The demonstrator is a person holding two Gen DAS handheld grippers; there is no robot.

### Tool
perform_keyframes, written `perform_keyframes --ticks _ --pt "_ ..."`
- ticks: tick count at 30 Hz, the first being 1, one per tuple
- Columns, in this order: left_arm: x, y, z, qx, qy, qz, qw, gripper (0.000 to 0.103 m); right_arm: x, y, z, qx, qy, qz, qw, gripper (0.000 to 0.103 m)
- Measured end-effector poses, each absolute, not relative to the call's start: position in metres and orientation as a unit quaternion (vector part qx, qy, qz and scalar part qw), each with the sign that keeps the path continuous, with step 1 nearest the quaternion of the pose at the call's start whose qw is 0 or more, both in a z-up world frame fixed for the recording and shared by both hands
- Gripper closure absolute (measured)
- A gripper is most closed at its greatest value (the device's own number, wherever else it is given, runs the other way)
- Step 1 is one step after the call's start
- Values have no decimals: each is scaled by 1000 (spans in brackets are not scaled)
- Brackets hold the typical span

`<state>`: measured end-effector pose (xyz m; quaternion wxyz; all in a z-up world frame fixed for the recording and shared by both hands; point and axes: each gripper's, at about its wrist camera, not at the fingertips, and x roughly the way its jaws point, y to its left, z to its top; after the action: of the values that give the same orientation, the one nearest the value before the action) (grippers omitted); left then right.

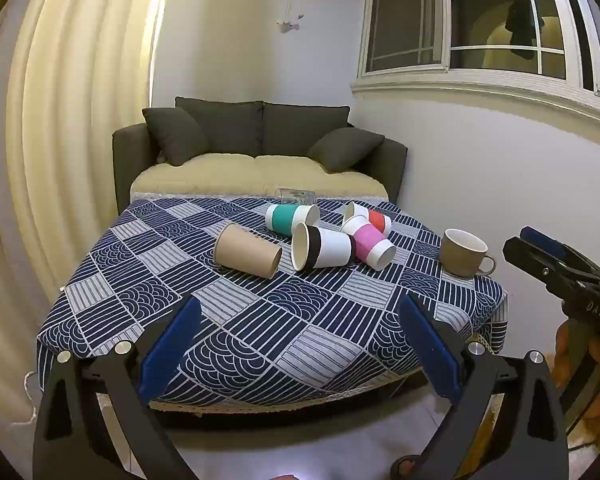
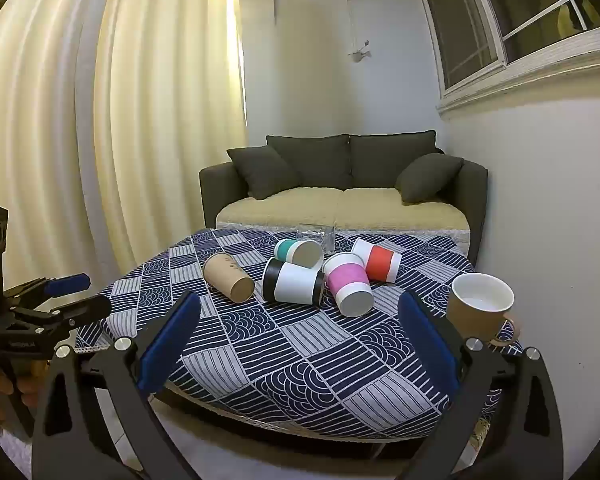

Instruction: Flip cup upright

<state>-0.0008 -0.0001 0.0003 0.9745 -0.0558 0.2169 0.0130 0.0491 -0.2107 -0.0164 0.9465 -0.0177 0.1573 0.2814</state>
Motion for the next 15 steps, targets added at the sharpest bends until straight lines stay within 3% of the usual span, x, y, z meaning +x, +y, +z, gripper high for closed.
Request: perform_keyframes --ticks 15 --pt "0 0 0 -58 220 11 974 7 49 -210 -18 -23 157 280 947 5"
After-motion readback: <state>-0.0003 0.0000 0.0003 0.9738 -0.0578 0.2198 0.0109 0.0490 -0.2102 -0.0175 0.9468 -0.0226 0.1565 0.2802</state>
